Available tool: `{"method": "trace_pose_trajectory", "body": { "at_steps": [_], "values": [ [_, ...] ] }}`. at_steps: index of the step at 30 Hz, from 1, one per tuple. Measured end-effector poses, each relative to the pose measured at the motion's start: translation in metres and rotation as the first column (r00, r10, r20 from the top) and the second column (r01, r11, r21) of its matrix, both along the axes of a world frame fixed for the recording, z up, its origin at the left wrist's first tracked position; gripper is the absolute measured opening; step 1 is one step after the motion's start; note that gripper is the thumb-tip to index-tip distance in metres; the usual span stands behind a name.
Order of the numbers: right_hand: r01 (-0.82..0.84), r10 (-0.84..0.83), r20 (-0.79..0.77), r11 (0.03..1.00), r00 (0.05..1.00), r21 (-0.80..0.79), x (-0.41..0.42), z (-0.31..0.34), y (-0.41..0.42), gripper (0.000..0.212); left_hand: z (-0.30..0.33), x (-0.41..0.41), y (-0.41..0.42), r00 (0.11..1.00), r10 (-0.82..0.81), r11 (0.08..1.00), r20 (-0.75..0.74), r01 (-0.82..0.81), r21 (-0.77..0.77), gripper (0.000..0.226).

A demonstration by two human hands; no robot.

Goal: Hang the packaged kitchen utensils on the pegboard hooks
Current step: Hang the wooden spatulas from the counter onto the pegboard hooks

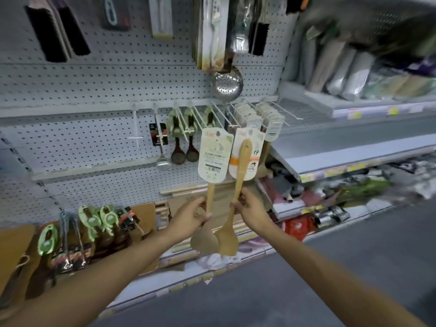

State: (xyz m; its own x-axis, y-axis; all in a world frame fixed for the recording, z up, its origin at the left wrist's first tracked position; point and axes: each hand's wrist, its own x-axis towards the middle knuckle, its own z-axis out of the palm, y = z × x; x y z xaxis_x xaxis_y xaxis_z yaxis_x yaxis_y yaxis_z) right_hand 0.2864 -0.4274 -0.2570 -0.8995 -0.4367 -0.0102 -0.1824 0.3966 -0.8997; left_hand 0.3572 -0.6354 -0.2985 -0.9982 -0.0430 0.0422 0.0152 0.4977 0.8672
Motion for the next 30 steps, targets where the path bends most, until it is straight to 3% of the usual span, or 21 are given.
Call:
{"method": "trace_pose_trajectory", "body": {
  "at_steps": [4,10,17,20,24,30],
  "values": [
    [0.056,-0.055,-0.057,0.998,0.997,0.018,-0.036,-0.001,0.042,0.014,0.012,-0.037,0.040,0.999,0.017,1.000,-0.037,-0.017,-0.003,0.031],
    [0.110,-0.104,-0.095,0.993,0.990,0.053,-0.086,-0.012,0.080,0.008,0.022,-0.093,0.072,0.999,-0.026,0.994,-0.022,0.028,0.103,0.009],
    [0.175,-0.174,-0.112,0.985,0.978,0.000,-0.126,-0.017,0.108,0.011,0.013,-0.154,0.085,0.998,-0.066,0.986,0.001,0.065,0.154,0.020],
    [0.224,-0.225,-0.035,0.974,0.974,-0.015,-0.144,-0.023,0.121,0.020,0.005,-0.170,0.091,0.996,-0.077,0.983,0.032,0.071,0.171,0.030],
    [0.267,-0.265,0.039,0.961,0.964,-0.076,-0.166,-0.030,0.135,0.018,-0.003,-0.188,0.096,0.993,-0.106,0.985,0.041,0.100,0.138,0.015],
    [0.261,-0.246,0.132,0.958,0.960,-0.115,-0.218,-0.039,0.144,0.024,-0.010,-0.214,0.107,0.994,-0.082,0.986,0.065,0.072,0.148,0.015]
  ]
}}
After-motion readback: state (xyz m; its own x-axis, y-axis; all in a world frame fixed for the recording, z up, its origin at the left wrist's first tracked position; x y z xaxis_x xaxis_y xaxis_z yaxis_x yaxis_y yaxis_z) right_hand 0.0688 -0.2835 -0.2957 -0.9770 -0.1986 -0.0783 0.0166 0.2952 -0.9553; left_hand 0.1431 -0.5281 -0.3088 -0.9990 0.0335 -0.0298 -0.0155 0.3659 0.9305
